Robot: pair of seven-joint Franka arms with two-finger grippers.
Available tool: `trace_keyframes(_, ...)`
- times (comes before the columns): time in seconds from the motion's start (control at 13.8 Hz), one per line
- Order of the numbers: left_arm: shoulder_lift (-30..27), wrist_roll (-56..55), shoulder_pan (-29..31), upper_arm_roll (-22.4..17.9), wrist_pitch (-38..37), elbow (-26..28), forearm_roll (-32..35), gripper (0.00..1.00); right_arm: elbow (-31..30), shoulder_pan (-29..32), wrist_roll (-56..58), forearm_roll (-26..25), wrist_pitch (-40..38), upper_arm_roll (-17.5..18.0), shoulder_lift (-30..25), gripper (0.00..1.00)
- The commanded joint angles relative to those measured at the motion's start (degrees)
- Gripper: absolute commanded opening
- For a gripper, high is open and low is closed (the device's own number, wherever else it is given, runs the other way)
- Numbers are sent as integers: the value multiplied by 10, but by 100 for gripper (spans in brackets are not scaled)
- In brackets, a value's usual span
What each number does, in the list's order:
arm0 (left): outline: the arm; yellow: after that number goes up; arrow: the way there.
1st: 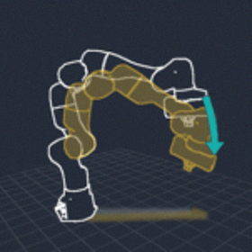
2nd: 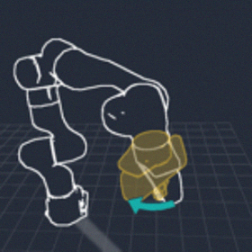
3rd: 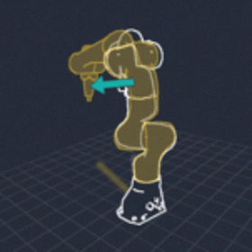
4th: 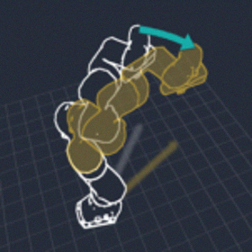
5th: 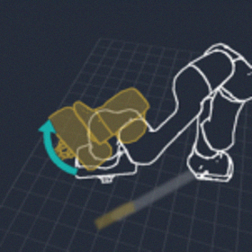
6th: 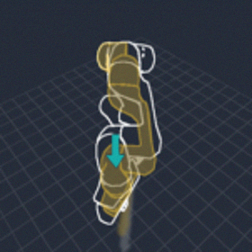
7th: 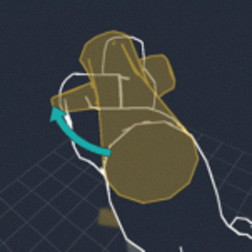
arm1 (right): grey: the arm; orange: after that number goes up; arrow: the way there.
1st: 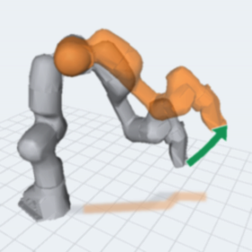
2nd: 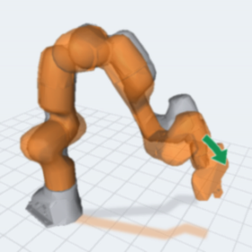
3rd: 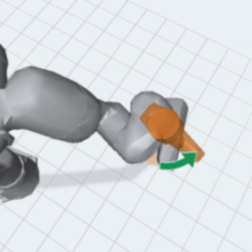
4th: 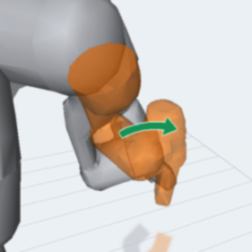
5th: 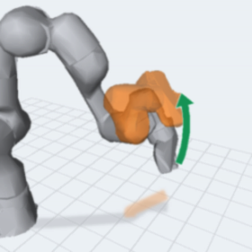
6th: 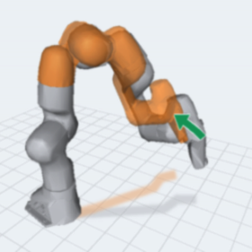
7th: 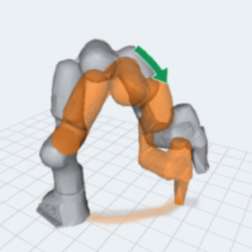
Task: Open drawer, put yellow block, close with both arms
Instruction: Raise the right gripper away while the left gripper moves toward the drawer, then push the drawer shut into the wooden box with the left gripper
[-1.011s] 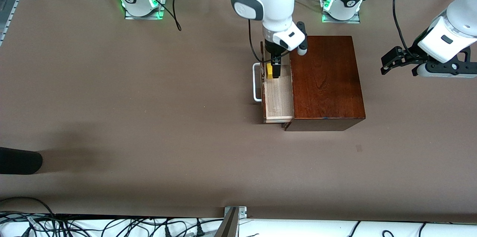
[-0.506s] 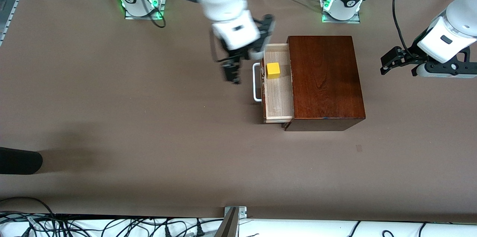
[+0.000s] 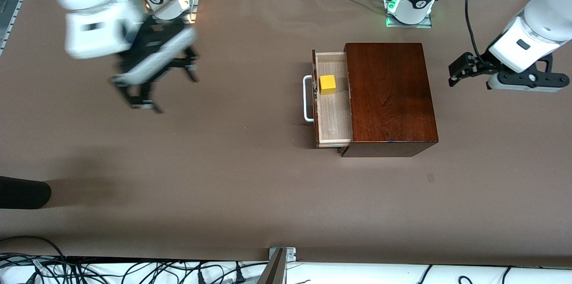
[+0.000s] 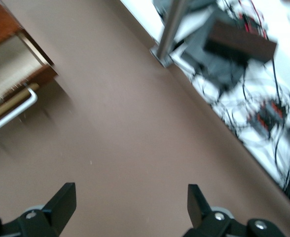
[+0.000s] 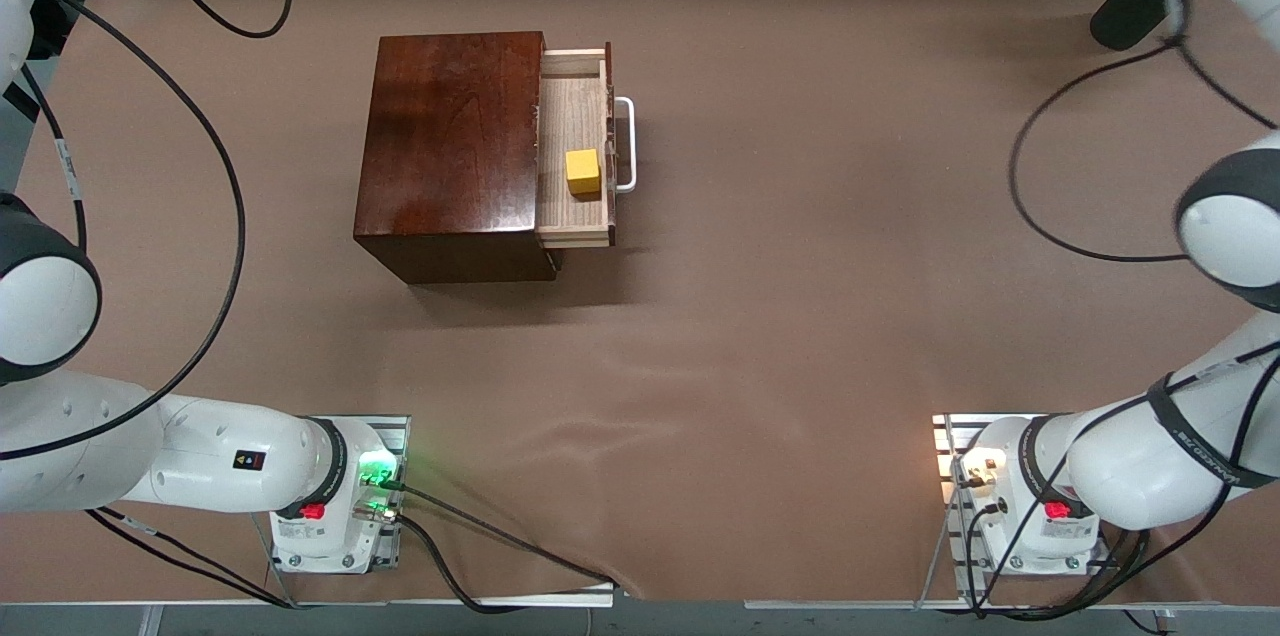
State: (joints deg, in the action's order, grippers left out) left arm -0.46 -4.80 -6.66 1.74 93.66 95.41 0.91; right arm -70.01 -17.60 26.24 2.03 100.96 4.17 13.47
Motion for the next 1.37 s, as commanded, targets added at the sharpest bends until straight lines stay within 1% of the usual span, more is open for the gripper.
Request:
trace_keyframes(0.0, 7, 57, -3, 8, -55, -23, -13, 100, -158, 56, -18, 29, 4, 8, -118, 100)
trace_keyframes(0.07, 7, 101, -4, 11, -66, -23, -13, 100, -190, 56, -39, 28, -2, -7, -144, 100)
trace_keyframes(0.14, 7, 143, -5, 12, -73, -23, -13, 100, -208, 56, -84, 27, -13, -14, -155, 100)
trace_keyframes(0.29, 19, 207, -20, 12, -73, -23, -27, 100, -230, 56, -123, 27, -25, -34, -158, 100)
trace_keyframes(0.36, 27, 233, -20, 12, -73, -23, -44, 100, -239, 56, -131, 26, -23, -41, -158, 100)
trace_keyframes(0.43, 40, 275, -25, 12, -73, -23, -63, 100, -250, 56, -132, 25, -19, -56, -158, 100)
trace_keyframes(0.65, 77, 438, -60, 12, -73, -24, -93, 100, -282, 57, -163, 23, -1, -81, -158, 100)
trace_keyframes(0.79, 87, 447, -111, 12, -73, -25, -121, 100, -285, 56, -205, 15, -1, -82, -156, 100)
trace_keyframes(0.87, 94, 447, -142, 11, -73, -26, -138, 100, -284, 56, -208, 7, -1, -82, -152, 100)
trace_keyframes(0.94, 117, 447, -168, 11, -73, -41, -146, 100, -278, 56, -205, -5, -1, -81, -148, 100)
trace_keyframes(1.01, 139, 449, -196, 11, -73, -62, -140, 100, -269, 56, -207, -8, -2, -80, -136, 100)
trace_keyframes(1.16, 185, 458, -229, 12, -65, -102, -143, 100, -261, 56, -207, -10, -7, -81, -133, 100)
trace_keyframes(1.3, 227, 465, -275, 10, -17, -137, -141, 100, -260, 57, -208, -9, -2, -82, -130, 100)
